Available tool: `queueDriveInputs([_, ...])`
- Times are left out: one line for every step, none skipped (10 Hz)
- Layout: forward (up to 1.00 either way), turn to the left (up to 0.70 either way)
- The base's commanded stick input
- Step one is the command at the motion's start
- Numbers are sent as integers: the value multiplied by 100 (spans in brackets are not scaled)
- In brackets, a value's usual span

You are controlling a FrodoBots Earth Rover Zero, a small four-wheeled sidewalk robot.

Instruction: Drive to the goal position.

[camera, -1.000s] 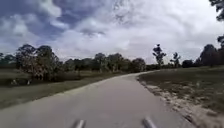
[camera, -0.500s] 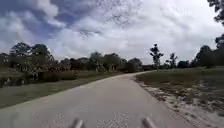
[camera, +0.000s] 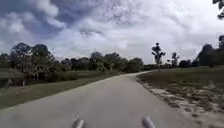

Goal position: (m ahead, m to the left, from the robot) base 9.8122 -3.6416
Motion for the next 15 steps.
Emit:
queueDriveInputs([69, 25])
queueDriveInputs([69, 34])
queueDriveInputs([69, 34])
queueDriveInputs([69, 7])
queueDriveInputs([69, 4])
queueDriveInputs([69, 3])
queueDriveInputs([69, 3])
queueDriveInputs([69, 3])
queueDriveInputs([69, 12])
queueDriveInputs([69, 27])
queueDriveInputs([69, 34])
queueDriveInputs([69, 24])
queueDriveInputs([69, 14])
queueDriveInputs([69, 4])
queueDriveInputs([69, 3])
